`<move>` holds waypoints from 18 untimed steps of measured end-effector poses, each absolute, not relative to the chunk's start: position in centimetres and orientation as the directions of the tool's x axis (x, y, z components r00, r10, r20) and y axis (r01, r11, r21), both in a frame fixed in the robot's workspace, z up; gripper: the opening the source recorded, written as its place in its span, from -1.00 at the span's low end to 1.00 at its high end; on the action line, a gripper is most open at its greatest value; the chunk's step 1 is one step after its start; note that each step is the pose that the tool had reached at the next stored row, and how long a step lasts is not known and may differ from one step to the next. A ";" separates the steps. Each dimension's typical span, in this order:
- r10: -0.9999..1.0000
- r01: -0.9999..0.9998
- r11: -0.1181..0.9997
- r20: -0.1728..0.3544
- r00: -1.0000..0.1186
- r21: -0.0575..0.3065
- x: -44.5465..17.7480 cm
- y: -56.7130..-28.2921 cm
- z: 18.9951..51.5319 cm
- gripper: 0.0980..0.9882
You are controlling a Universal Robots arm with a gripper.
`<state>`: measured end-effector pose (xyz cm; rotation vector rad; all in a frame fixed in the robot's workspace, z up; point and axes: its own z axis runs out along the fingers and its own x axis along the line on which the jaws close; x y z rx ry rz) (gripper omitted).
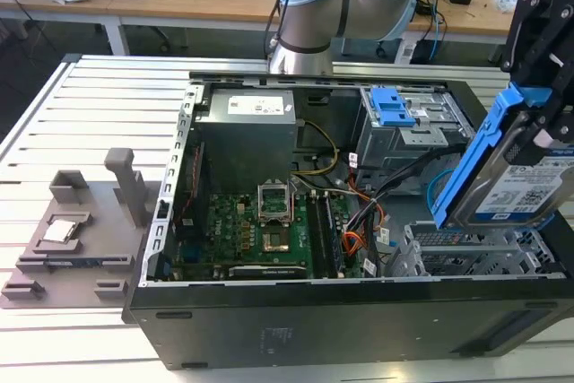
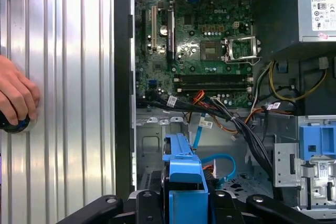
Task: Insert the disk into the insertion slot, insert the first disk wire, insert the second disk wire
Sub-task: 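Insert the disk into the insertion slot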
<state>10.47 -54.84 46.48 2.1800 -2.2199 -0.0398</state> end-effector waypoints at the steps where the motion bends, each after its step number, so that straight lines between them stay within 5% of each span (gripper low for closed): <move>1: -1.000 -0.999 0.018 0.004 -0.018 0.039 10.5 -54.6 46.5 -0.40; 18: -1.000 -0.999 0.018 0.004 -0.018 0.039 9.9 -54.0 45.3 -0.40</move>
